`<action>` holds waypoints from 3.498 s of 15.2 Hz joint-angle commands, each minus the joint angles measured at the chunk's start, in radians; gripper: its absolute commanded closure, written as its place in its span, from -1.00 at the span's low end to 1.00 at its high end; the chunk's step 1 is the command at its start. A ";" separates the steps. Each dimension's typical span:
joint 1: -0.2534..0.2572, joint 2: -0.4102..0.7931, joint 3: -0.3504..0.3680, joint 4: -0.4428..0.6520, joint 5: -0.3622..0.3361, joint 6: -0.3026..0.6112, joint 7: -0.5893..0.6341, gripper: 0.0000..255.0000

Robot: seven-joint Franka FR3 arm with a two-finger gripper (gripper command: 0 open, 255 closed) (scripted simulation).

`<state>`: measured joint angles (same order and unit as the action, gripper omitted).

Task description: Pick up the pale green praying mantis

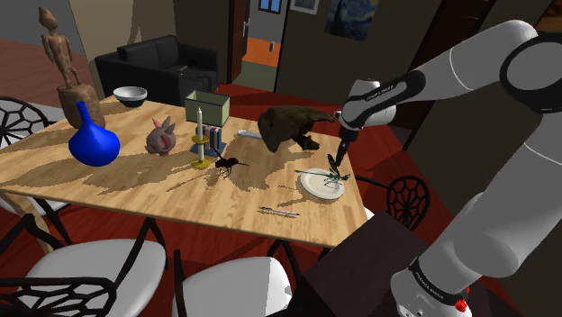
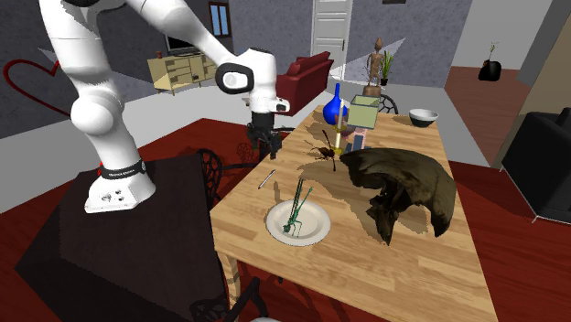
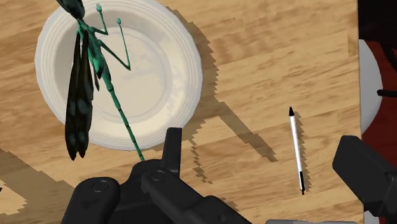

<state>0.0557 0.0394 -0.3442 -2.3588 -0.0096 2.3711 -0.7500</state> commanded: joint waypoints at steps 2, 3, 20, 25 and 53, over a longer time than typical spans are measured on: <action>-0.012 0.124 0.004 0.066 0.044 0.056 -0.099 -1.00; -0.018 0.166 0.009 0.092 0.058 0.073 -0.129 -1.00; -0.146 0.732 0.132 0.567 0.131 0.190 -0.403 -1.00; -0.154 0.785 0.142 0.589 0.139 0.222 -0.405 -1.00; -0.128 0.616 0.109 0.535 0.110 0.107 -0.397 1.00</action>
